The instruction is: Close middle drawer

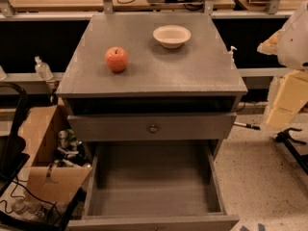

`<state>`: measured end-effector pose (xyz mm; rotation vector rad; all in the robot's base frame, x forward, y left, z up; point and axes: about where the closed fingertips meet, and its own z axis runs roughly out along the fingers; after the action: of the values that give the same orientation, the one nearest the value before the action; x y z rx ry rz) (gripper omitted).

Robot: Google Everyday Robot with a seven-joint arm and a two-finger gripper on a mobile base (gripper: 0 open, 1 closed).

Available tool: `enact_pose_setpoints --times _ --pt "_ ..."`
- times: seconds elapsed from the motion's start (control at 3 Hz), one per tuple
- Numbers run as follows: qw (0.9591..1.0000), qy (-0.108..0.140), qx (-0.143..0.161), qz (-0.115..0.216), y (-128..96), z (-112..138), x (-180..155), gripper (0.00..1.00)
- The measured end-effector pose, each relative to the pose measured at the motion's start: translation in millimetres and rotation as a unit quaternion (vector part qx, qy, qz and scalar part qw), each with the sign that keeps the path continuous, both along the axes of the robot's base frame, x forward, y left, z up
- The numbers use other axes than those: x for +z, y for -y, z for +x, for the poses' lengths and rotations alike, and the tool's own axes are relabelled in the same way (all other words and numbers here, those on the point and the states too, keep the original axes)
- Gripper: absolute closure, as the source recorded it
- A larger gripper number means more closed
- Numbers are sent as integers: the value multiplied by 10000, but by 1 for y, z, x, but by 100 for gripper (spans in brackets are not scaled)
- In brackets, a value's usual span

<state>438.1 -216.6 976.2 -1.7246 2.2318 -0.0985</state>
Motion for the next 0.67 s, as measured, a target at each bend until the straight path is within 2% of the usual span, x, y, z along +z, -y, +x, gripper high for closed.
enact_pose_setpoints --times 0.33,0.67 --pt "10000 0 0 0 0 0 0 0" --pt "9999 123 -9 63 3 -6 -11 0"
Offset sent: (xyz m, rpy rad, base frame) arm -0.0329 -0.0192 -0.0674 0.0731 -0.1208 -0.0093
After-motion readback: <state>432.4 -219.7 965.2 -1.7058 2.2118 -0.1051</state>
